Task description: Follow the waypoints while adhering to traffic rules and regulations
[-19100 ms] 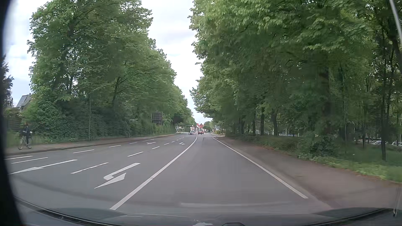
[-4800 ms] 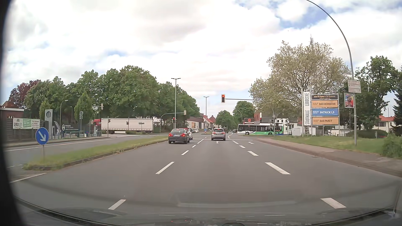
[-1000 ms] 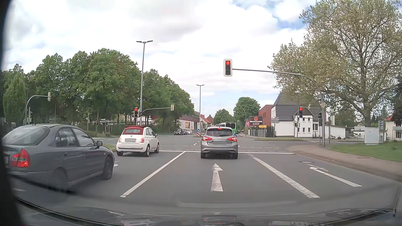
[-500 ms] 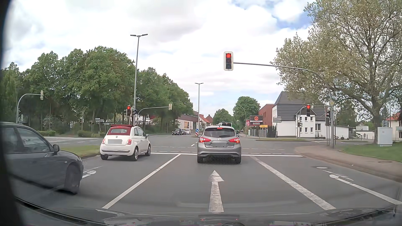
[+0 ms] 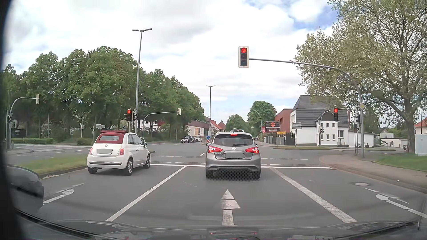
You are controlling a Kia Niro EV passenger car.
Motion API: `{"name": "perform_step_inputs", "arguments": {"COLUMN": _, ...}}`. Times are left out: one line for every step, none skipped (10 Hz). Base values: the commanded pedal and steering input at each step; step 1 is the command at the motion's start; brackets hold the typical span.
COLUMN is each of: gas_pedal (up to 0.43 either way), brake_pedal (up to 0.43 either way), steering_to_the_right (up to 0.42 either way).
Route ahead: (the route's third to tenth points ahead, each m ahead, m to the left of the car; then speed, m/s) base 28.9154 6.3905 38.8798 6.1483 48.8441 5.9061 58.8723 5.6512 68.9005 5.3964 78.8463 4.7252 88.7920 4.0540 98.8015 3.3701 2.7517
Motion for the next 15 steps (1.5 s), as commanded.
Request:
{"name": "perform_step_inputs", "arguments": {"gas_pedal": 0.0, "brake_pedal": 0.0, "steering_to_the_right": 0.005}}
{"name": "perform_step_inputs", "arguments": {"gas_pedal": 0.0, "brake_pedal": 0.0, "steering_to_the_right": 0.005}}
{"name": "perform_step_inputs", "arguments": {"gas_pedal": 0.0, "brake_pedal": 0.0, "steering_to_the_right": 0.005}}
{"name": "perform_step_inputs", "arguments": {"gas_pedal": 0.0, "brake_pedal": 0.0, "steering_to_the_right": 0.005}}
{"name": "perform_step_inputs", "arguments": {"gas_pedal": 0.0, "brake_pedal": 0.0, "steering_to_the_right": 0.005}}
{"name": "perform_step_inputs", "arguments": {"gas_pedal": 0.0, "brake_pedal": 0.0, "steering_to_the_right": 0.005}}
{"name": "perform_step_inputs", "arguments": {"gas_pedal": 0.0, "brake_pedal": 0.0, "steering_to_the_right": 0.004}}
{"name": "perform_step_inputs", "arguments": {"gas_pedal": 0.0, "brake_pedal": 0.0, "steering_to_the_right": 0.004}}
{"name": "perform_step_inputs", "arguments": {"gas_pedal": 0.0, "brake_pedal": 0.0, "steering_to_the_right": 0.005}}
{"name": "perform_step_inputs", "arguments": {"gas_pedal": 0.0, "brake_pedal": 0.0, "steering_to_the_right": 0.005}}
{"name": "perform_step_inputs", "arguments": {"gas_pedal": 0.0, "brake_pedal": 0.0, "steering_to_the_right": 0.003}}
{"name": "perform_step_inputs", "arguments": {"gas_pedal": 0.0, "brake_pedal": 0.0, "steering_to_the_right": 0.003}}
{"name": "perform_step_inputs", "arguments": {"gas_pedal": 0.0, "brake_pedal": 0.0, "steering_to_the_right": 0.003}}
{"name": "perform_step_inputs", "arguments": {"gas_pedal": 0.0, "brake_pedal": 0.0, "steering_to_the_right": 0.003}}
{"name": "perform_step_inputs", "arguments": {"gas_pedal": 0.0, "brake_pedal": 0.0, "steering_to_the_right": 0.003}}
